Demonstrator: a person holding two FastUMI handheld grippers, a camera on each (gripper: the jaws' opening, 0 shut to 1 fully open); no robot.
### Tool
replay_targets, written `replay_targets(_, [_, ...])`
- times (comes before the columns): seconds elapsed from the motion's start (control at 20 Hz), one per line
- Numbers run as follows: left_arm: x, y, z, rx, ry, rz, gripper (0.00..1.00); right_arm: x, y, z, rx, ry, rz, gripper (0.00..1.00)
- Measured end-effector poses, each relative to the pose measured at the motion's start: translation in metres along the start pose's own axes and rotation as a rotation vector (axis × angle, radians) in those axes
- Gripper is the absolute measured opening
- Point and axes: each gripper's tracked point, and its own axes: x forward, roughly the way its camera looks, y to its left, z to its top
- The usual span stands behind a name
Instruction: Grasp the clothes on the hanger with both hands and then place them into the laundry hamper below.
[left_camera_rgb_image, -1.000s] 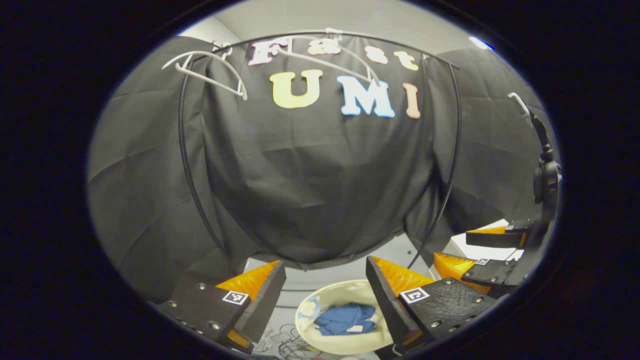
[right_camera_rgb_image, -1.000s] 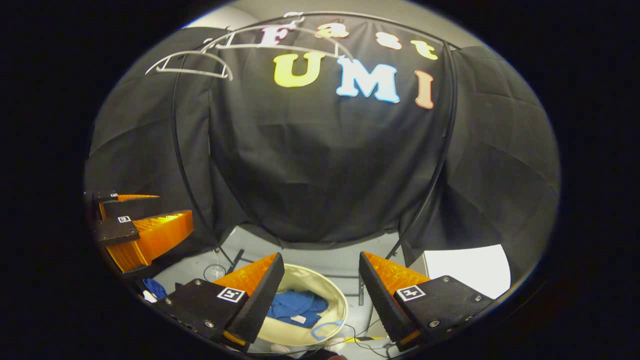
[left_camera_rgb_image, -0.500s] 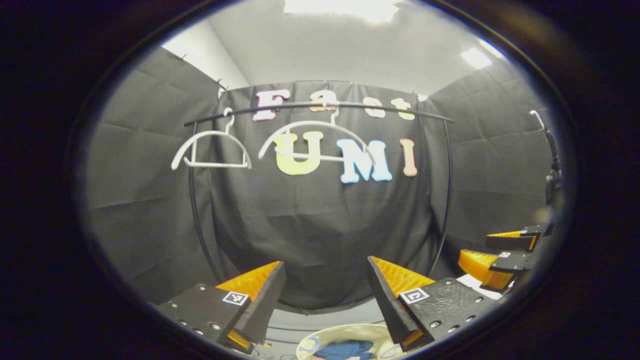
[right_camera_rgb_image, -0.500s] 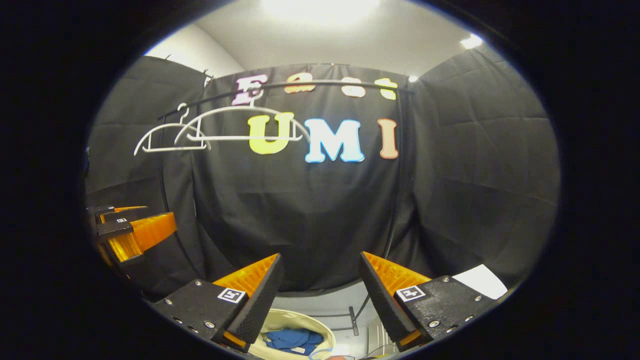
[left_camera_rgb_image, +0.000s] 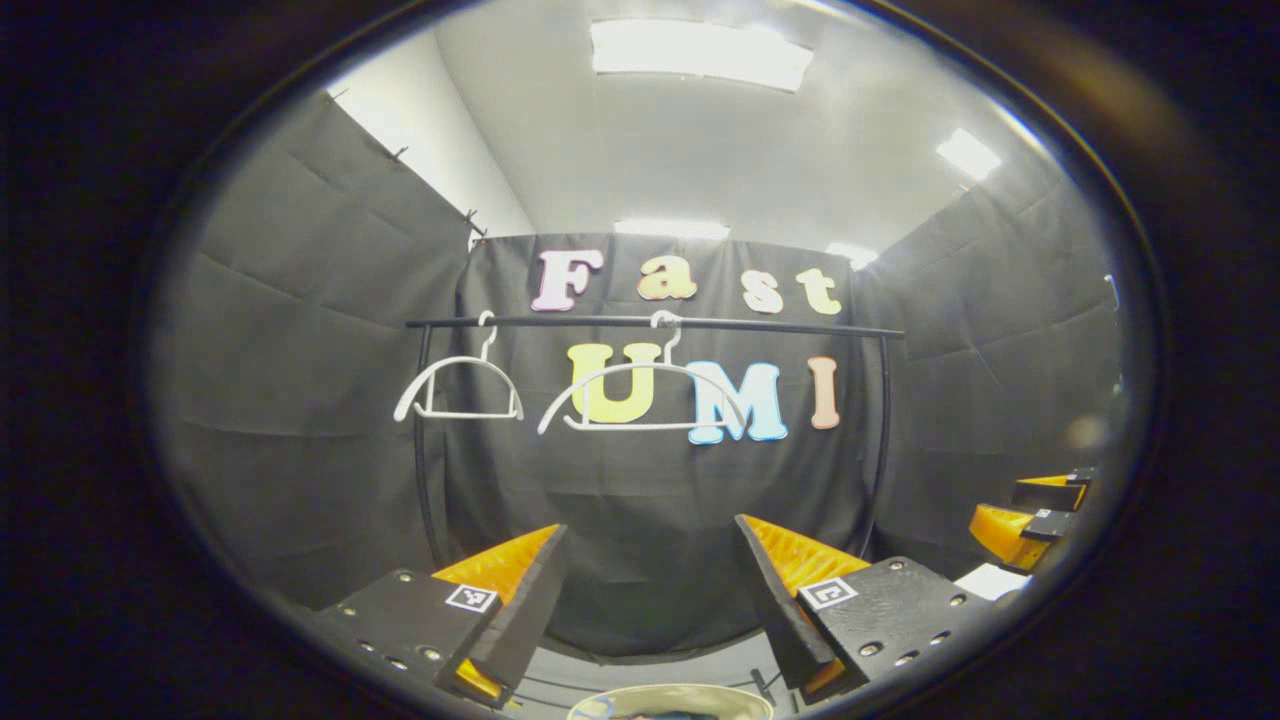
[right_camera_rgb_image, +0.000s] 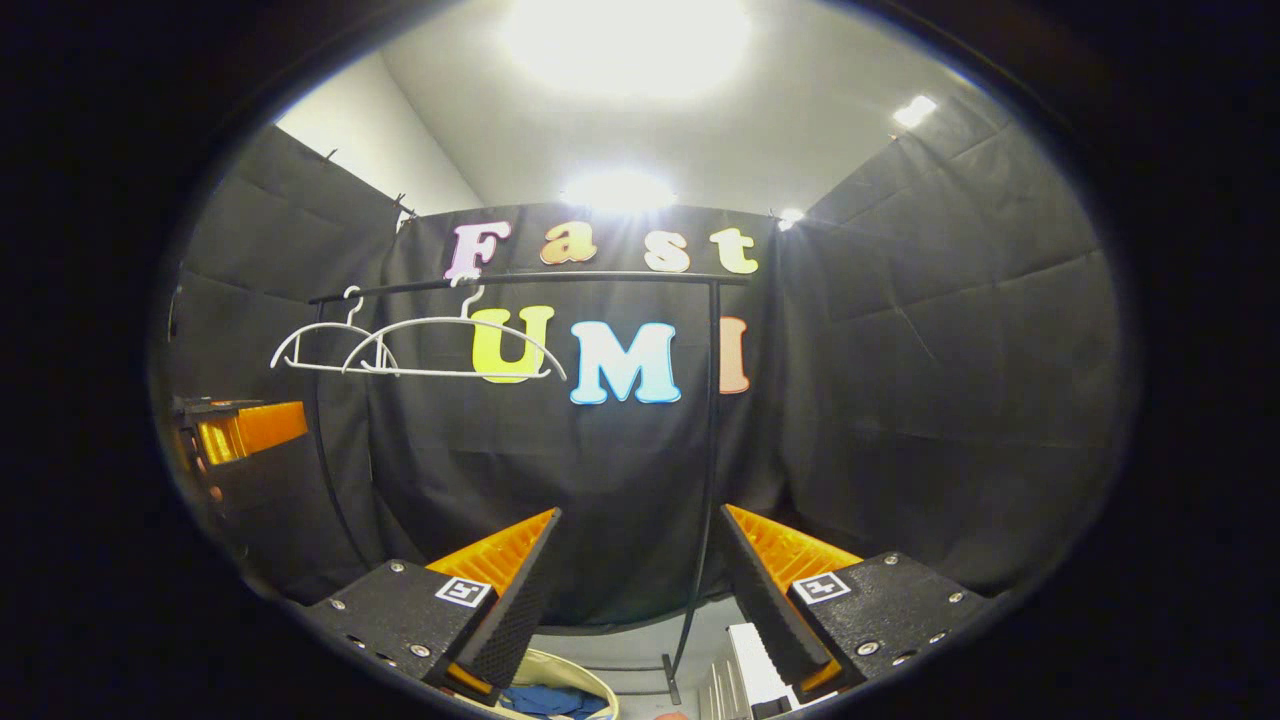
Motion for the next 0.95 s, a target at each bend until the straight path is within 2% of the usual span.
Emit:
replay_targets(0.35, [-0.050, -0.014, 0.005, 0.048, -0.030, 0.018, 0.99, -0.035, -0.025, 0.009, 0.015, -0.039, -0.011, 0.92])
replay_targets(0.65, [-0.075, -0.011, 0.025, 0.083, -0.096, 0.043, 0.99, -0.052, -0.026, 0.015, -0.007, -0.053, -0.007, 0.92])
replay_targets(0.85, [-0.080, -0.011, 0.024, 0.097, -0.092, 0.048, 0.99, -0.054, -0.023, 0.017, -0.025, -0.059, -0.001, 0.93])
replay_targets(0.9, [-0.082, -0.012, 0.022, 0.085, -0.088, 0.047, 0.93, -0.056, -0.025, 0.017, -0.030, -0.060, -0.008, 0.93])
replay_targets(0.95, [-0.085, -0.012, 0.020, 0.072, -0.084, 0.047, 0.99, -0.057, -0.024, 0.017, -0.034, -0.060, -0.009, 0.93])
